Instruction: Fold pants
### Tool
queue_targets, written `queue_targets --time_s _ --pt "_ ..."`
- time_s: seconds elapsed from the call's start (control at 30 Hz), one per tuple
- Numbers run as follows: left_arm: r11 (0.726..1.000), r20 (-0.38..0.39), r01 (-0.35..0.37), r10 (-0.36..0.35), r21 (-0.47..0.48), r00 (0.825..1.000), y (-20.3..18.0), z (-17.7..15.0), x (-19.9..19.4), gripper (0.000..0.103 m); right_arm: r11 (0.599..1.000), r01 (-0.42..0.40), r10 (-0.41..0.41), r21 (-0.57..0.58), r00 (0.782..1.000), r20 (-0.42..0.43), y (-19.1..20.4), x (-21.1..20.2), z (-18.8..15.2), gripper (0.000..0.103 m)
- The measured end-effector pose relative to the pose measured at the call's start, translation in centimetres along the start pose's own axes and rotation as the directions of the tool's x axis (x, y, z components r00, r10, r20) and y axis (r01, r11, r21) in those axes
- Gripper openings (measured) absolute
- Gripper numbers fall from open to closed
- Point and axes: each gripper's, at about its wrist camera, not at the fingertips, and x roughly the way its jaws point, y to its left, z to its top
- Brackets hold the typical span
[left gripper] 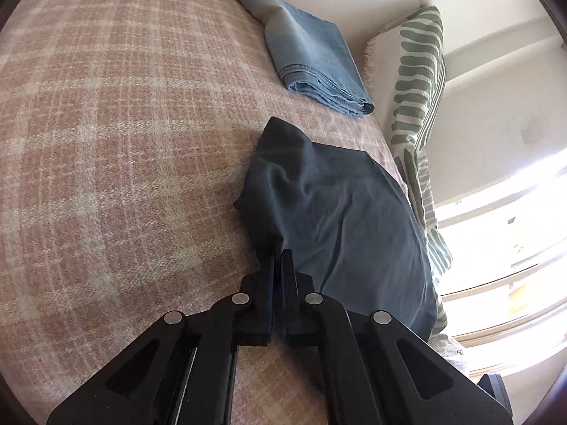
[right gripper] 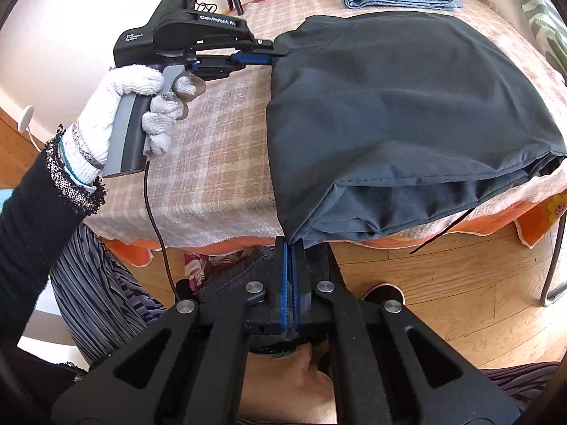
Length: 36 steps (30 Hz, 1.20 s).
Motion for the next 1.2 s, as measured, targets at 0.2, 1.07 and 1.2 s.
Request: queue_targets --time_s 0.2,1.07,1.2 --pt "1.0 0.095 0.019 -0.019 0.007 0.995 -1.1 1.7 -0.8 0.001 1.0 0.001 -0.001 -0.003 1.0 0.016 0.3 -0.5 -0.2 0.002" --pt "0.995 0.141 0.074 -0.064 -0.068 0.988 -0.3 0.7 -0.4 0.001 1.0 -0.021 0.021 0.019 1.0 -0.004 -0.6 -0.2 -0.5 0.002" --pt "0.999 0.128 0.001 0.005 -0.045 0.992 0.0 0.6 -0.8 0.002 0.998 -0.04 0.041 0.042 0.998 -0.039 -0.5 0.7 -0.8 0.002"
